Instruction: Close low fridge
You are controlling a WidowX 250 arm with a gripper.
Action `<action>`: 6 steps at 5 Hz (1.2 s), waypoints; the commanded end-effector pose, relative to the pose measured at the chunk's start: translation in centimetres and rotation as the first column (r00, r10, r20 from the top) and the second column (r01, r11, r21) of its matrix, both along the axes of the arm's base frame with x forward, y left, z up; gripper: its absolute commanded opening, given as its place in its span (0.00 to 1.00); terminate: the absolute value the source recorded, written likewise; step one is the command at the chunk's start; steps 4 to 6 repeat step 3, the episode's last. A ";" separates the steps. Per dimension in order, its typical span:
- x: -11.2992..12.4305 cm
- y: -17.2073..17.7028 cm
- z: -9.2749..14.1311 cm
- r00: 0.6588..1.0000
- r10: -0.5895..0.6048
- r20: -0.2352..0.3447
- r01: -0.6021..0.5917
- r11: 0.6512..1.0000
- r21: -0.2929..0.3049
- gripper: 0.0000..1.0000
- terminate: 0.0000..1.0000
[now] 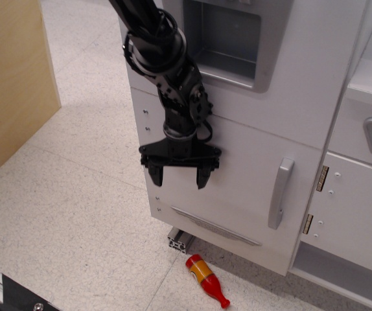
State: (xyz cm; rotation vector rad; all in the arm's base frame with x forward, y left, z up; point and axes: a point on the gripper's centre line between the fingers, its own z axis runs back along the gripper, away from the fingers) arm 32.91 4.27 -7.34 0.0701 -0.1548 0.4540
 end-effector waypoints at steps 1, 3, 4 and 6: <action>0.4 1.3 3.4 0.998 -0.038 0.055 0.037 0.999 0.020 1.00 0.00; 0.4 1.3 3.4 0.998 -0.038 0.055 0.037 0.999 0.020 1.00 1.00; 0.4 1.3 3.4 0.998 -0.038 0.055 0.037 0.999 0.020 1.00 1.00; 0.4 1.3 3.4 0.998 -0.038 0.055 0.037 0.999 0.020 1.00 1.00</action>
